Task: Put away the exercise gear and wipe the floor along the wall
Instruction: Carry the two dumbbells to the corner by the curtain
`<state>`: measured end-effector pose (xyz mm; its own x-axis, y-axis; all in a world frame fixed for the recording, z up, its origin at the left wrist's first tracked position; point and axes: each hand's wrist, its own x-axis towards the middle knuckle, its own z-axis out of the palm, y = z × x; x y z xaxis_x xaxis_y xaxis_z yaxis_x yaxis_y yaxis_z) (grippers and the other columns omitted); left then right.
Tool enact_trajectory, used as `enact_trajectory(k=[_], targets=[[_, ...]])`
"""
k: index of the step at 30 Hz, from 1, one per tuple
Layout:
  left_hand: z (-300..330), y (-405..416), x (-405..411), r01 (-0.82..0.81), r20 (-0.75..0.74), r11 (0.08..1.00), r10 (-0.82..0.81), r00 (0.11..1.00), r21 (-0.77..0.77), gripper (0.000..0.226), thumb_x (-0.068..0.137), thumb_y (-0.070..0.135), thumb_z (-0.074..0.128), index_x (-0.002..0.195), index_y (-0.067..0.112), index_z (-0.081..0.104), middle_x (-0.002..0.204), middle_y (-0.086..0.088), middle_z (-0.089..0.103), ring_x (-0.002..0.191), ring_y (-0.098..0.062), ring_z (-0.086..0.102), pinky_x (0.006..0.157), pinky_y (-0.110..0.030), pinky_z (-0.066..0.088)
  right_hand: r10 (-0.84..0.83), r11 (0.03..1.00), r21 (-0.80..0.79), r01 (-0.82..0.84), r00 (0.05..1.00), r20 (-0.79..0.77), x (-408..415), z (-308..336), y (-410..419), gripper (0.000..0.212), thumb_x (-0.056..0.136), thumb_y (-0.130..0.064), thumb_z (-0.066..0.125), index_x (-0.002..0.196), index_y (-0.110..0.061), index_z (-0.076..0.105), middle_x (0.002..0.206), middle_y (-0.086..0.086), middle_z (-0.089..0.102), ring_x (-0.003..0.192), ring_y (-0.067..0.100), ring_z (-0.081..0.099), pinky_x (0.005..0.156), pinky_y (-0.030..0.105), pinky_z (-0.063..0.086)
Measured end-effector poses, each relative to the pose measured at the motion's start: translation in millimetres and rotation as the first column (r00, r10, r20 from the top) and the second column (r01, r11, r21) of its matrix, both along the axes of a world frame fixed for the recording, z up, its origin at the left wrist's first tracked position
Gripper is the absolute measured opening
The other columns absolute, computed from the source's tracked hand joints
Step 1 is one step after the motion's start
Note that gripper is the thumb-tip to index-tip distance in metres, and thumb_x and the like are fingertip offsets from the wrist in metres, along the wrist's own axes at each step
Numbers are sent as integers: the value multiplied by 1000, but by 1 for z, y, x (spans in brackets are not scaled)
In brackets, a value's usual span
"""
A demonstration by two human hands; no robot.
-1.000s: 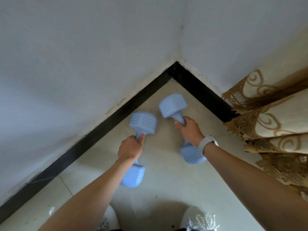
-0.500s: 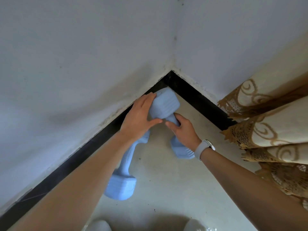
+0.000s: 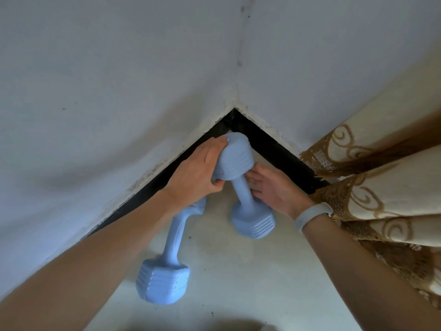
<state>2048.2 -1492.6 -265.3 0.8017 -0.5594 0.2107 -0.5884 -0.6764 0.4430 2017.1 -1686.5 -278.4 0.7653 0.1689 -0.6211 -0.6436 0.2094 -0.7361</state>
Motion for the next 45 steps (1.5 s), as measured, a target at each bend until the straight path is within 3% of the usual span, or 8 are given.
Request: enact_trajectory(k=[8,13,18,22,27,32,36,45], targets=[[14,-9,-3,150,105,989,-150,983,8,71,64,10,73,126,4,39,130,-15,55,124,-21,39,86,-22,48,-134,963,-233,136,991,26,12,42,12,40,87,-54,47,90,-17,63,75,-1,63,71,12,61,54,20,46],[17,-10,17,228,206,974,-219,954,-18,47,83,13,51,128,5,38,136,-11,39,128,-27,37,101,-31,39,-212,975,-46,217,973,90,16,49,8,23,91,-39,48,89,-20,62,92,2,67,91,17,65,82,35,54],[26,-9,19,142,105,990,-139,985,-21,54,92,54,37,142,34,27,148,22,20,139,-1,18,116,-32,22,-140,972,-158,175,967,210,23,60,7,16,94,-21,44,90,-20,59,112,11,63,102,21,62,89,38,53],[24,-8,28,157,94,982,-148,985,-104,49,92,46,38,132,17,37,148,-5,25,137,-21,27,105,-27,35,-73,937,-293,188,929,362,24,63,2,17,95,-12,42,104,-23,52,112,4,60,96,12,60,88,39,54],[19,-25,27,-94,-230,941,17,973,-325,81,80,41,63,144,24,17,152,3,10,136,0,11,104,2,12,17,903,-381,198,869,494,34,64,6,24,97,-18,42,119,-25,48,109,-9,59,103,11,59,93,44,51],[18,-37,27,-251,-299,887,137,944,-387,81,79,24,71,144,10,25,148,-6,28,134,-20,34,108,-42,38,110,807,-549,218,858,502,46,65,-5,46,97,-24,41,142,-16,31,133,3,48,119,15,49,103,40,44],[19,-44,23,-300,-315,851,170,934,-432,73,80,23,70,141,11,31,142,-3,32,129,-20,39,104,-42,41,224,712,-666,222,827,515,51,69,-9,43,98,-22,38,141,-16,34,134,6,50,111,3,42,89,7,33],[6,-17,2,-313,-262,911,243,934,-267,61,87,39,53,137,9,38,138,-9,43,127,-19,42,100,-21,34,23,700,-605,379,835,549,18,50,17,51,99,-26,33,146,-13,16,151,5,26,136,11,27,109,20,23]])
